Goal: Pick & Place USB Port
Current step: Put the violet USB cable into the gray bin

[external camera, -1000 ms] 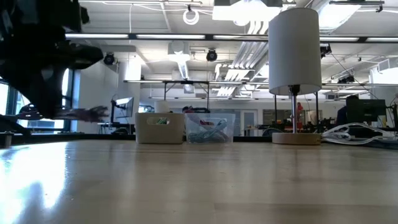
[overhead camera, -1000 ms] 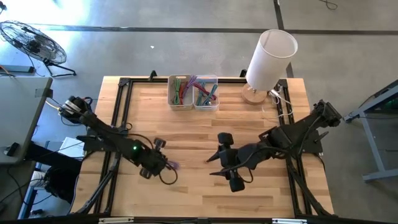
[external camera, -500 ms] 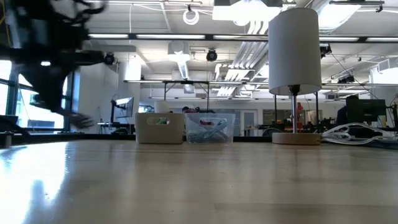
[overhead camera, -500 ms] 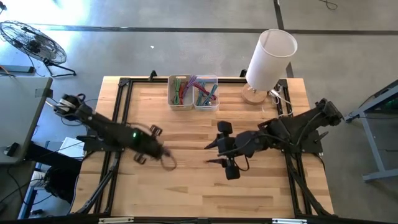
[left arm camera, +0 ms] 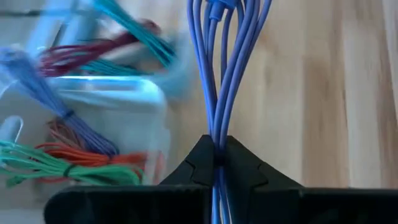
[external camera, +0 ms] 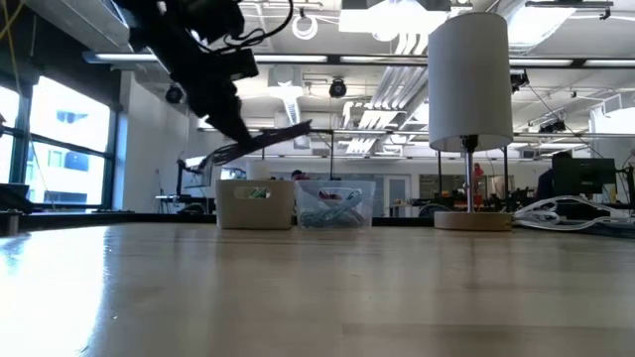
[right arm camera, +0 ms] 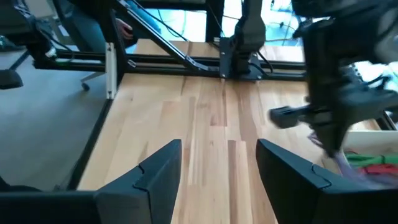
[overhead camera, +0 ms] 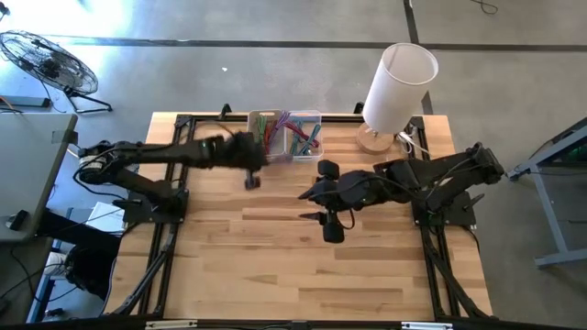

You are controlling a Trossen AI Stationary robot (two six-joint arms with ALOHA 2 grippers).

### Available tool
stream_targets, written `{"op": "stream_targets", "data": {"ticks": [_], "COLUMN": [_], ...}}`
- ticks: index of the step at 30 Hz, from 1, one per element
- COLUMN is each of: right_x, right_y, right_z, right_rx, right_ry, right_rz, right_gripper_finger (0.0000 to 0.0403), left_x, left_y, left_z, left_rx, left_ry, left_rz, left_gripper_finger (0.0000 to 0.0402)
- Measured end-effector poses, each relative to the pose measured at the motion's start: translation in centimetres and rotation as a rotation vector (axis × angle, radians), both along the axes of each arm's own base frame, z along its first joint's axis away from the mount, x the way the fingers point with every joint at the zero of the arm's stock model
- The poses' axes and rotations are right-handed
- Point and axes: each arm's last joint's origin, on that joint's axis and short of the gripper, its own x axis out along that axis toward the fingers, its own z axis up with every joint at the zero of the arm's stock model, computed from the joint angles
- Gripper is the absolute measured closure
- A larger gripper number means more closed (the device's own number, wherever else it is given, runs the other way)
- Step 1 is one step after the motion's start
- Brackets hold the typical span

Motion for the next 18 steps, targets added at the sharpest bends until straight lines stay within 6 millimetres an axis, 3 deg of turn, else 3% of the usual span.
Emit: {"op": "stream_targets", "data": {"ticks": [9, 18], "right_x": [0.1, 0.2], "right_y": [-0.9, -0.9], "right_z": [-0.2, -0.1], "right_rx": [0.0, 0.01], "right_ry": [0.019, 0.015], "right_rz": [-0.028, -0.031], "right_gripper_finger": [0.0204, 0.0204], "left_x": [-0.9, -2.8], "left_y": [6.9, 10.0], "left_z": [2.5, 2.8], "left_rx": [-0.237, -0.444], "left_ry": [-0.452, -0.627], "left_rz": [0.331, 0.647], "left_gripper_finger": [0.0392, 0.0392]}}
